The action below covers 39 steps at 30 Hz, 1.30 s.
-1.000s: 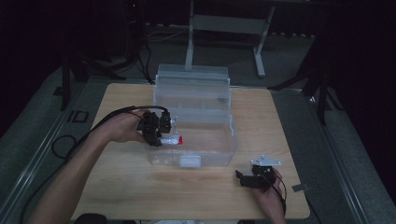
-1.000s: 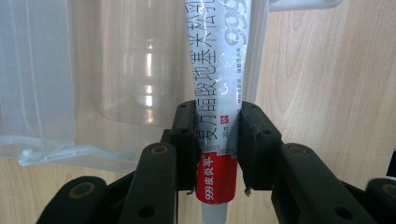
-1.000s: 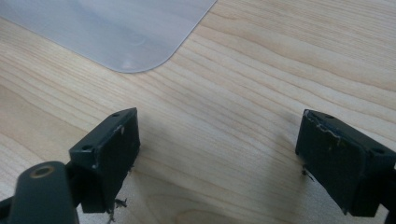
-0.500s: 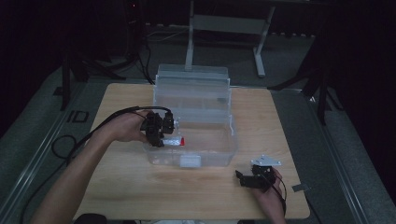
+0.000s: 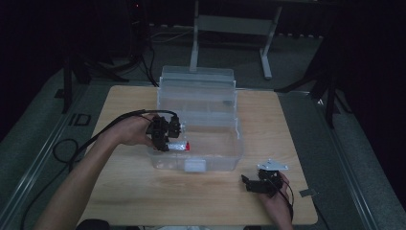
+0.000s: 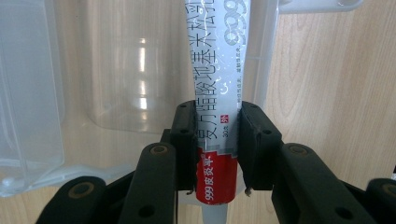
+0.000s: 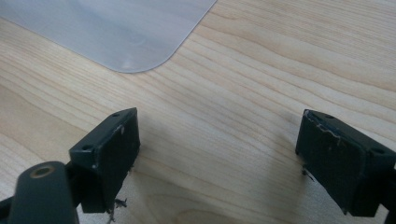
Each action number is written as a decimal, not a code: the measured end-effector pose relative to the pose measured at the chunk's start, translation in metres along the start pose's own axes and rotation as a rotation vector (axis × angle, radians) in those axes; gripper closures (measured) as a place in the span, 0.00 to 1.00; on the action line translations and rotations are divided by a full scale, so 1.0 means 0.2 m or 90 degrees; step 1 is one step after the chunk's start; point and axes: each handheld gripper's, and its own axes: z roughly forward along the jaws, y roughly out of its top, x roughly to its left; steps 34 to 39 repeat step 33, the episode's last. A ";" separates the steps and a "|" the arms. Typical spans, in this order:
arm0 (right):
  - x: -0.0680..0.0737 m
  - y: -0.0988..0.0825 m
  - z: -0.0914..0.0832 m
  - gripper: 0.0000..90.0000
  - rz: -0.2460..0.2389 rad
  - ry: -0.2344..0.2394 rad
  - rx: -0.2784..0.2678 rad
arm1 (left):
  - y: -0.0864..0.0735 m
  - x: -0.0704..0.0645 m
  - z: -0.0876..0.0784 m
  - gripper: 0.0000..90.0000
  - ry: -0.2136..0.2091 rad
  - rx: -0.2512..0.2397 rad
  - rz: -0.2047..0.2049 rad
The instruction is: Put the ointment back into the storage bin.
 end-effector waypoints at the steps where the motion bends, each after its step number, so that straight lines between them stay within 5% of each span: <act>1: 0.00 0.00 0.00 0.15 0.000 0.000 0.000 | 0.00 0.00 0.00 0.78 0.000 0.002 0.001; 12: 0.00 0.00 0.00 0.15 0.000 0.000 0.000 | 0.00 0.03 0.02 0.77 -0.015 0.003 -0.013; 15: 0.00 0.00 0.00 0.15 0.001 0.000 0.000 | 0.00 0.04 0.02 0.61 -0.024 0.000 -0.026; 39: 0.00 0.00 0.00 0.15 -0.002 0.002 0.000 | -0.07 0.03 -0.05 0.60 0.020 -0.003 -0.057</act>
